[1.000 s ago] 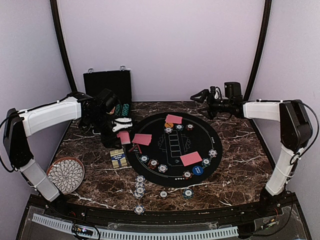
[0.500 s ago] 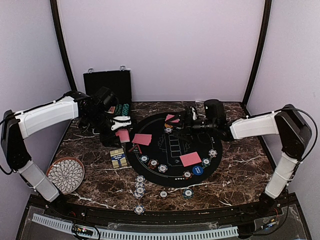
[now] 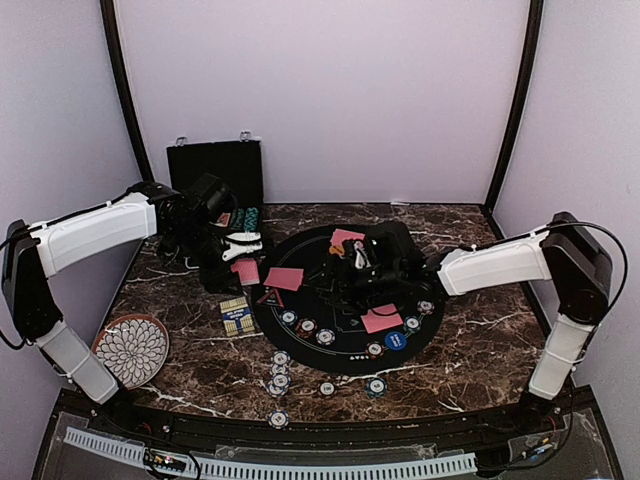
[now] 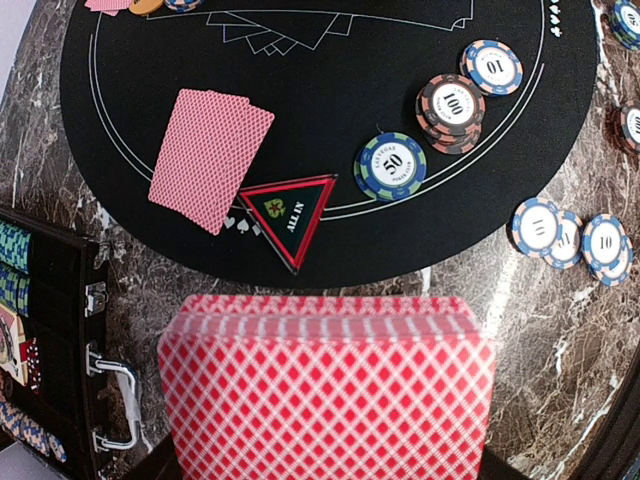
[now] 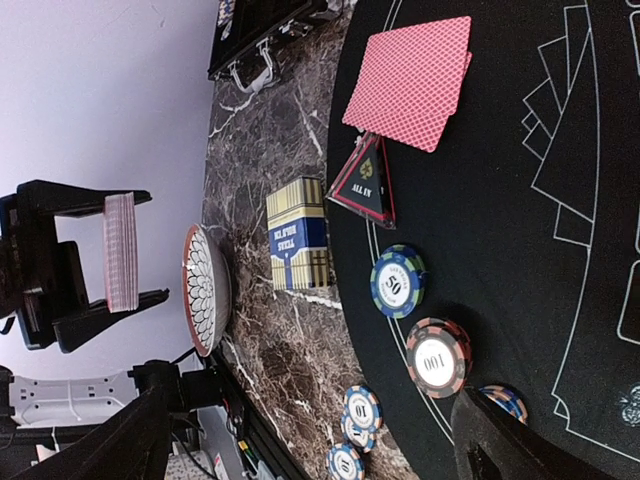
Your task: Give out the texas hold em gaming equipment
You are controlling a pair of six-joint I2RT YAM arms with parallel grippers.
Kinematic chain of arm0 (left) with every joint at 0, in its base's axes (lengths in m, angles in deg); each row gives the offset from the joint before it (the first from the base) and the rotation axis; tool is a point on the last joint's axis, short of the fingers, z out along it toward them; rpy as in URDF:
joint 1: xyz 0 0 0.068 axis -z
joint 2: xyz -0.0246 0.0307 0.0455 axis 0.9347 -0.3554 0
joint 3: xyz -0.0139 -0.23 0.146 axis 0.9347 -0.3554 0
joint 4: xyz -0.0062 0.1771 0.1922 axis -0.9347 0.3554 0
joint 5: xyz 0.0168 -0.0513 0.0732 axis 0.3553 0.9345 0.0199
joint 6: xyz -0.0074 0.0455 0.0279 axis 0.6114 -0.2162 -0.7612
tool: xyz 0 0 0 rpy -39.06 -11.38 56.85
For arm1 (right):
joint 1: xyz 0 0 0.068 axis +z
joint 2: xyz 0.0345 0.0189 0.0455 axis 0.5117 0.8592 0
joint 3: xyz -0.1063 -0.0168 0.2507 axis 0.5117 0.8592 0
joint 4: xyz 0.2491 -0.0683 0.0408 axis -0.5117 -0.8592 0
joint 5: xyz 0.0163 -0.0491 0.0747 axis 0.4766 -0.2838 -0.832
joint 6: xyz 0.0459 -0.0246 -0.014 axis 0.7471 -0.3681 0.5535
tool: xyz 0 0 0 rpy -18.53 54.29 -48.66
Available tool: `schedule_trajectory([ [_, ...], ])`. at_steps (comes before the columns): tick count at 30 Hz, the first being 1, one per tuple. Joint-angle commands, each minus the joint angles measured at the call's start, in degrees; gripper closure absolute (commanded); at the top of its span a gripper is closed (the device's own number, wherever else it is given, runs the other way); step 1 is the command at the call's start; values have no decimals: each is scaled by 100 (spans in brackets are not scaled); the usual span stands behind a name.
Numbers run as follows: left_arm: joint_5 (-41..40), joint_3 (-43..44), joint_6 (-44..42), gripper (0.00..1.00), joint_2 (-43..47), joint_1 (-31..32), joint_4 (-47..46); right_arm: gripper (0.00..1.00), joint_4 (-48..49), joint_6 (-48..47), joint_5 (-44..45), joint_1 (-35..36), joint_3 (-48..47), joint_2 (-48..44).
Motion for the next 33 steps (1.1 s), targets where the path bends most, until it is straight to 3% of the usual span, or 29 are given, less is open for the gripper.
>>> schedule_trajectory([
  [1,97,24,-28,100,230,-28,20,1,5,-365,72,-41,-555,66],
  [15,338,295,71,100,113,-28,92,19,1481,164,-1311,41,-1366,1230],
  [33,371,345,109,100,88,-29,99,19,2119,525,-1835,251,-2047,1899],
])
